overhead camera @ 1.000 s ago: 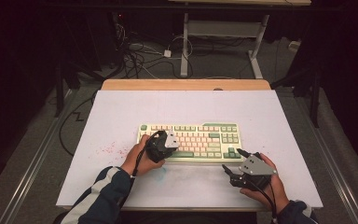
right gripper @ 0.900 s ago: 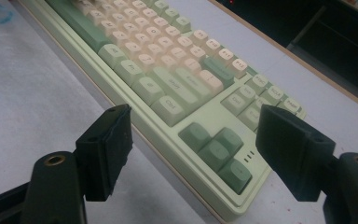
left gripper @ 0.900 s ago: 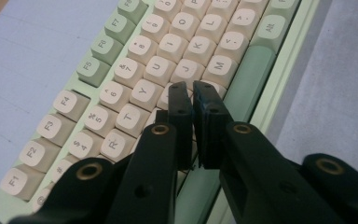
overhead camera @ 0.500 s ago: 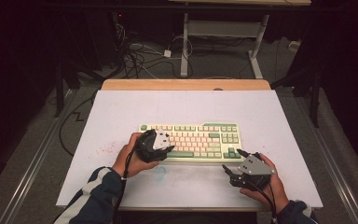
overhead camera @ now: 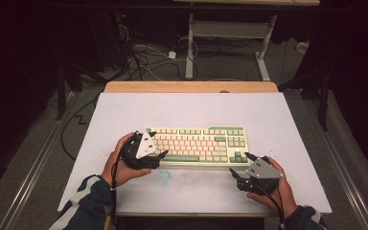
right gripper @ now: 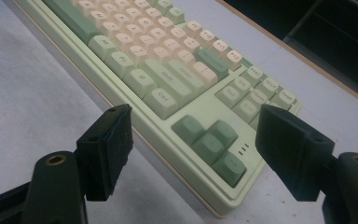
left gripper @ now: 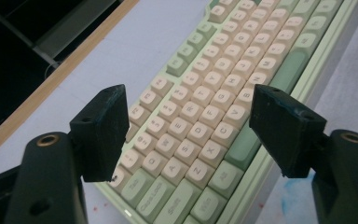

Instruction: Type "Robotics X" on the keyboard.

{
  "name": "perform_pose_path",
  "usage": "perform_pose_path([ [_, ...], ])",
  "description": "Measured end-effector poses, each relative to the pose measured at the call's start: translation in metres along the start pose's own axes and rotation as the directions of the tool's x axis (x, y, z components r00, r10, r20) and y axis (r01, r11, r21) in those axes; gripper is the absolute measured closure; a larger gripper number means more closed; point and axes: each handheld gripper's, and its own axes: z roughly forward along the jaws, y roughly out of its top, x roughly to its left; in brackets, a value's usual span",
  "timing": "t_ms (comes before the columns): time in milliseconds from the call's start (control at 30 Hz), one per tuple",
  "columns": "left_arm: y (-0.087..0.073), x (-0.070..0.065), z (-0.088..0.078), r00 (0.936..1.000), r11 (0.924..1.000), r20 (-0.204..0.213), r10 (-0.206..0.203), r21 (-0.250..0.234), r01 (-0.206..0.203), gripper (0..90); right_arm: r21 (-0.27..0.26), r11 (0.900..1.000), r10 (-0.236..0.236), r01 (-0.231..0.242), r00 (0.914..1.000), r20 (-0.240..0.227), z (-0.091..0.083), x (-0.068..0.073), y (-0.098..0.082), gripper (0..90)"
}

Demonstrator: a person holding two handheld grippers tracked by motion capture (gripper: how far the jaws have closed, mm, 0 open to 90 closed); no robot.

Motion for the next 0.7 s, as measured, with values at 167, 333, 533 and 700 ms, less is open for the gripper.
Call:
perform_pose_path([
  [167, -0.006, 0.007, -0.01, 0.9998, 1.0, -0.019, -0.001, -0.001, 0.001, 22.9, 0.011, 1.0, -0.001, 0.001, 0.9999, -0.011, 0.0, 0.001, 0.0, 31.4],
  [333, -0.013, 0.012, -0.02, 0.9994, 1.0, -0.034, 0.002, -0.001, -0.002, 22.4, 0.017, 1.0, 0.015, -0.015, 0.9987, -0.049, 0.001, 0.001, 0.0, 44.6],
  [533, -0.024, 0.016, -0.032, 0.9985, 0.9999, -0.054, -0.008, 0.006, 0.008, 22.1, 0.029, 0.999, 0.042, -0.038, 0.9891, -0.141, 0.007, 0.002, 0.006, 74.7],
  [700, -0.038, 0.014, -0.04, 0.9983, 0.9992, -0.059, -0.006, 0.039, 0.008, 22.1, 0.043, 0.999, 0.001, 0.009, 0.974, -0.227, 0.017, 0.008, 0.019, 90.0],
])
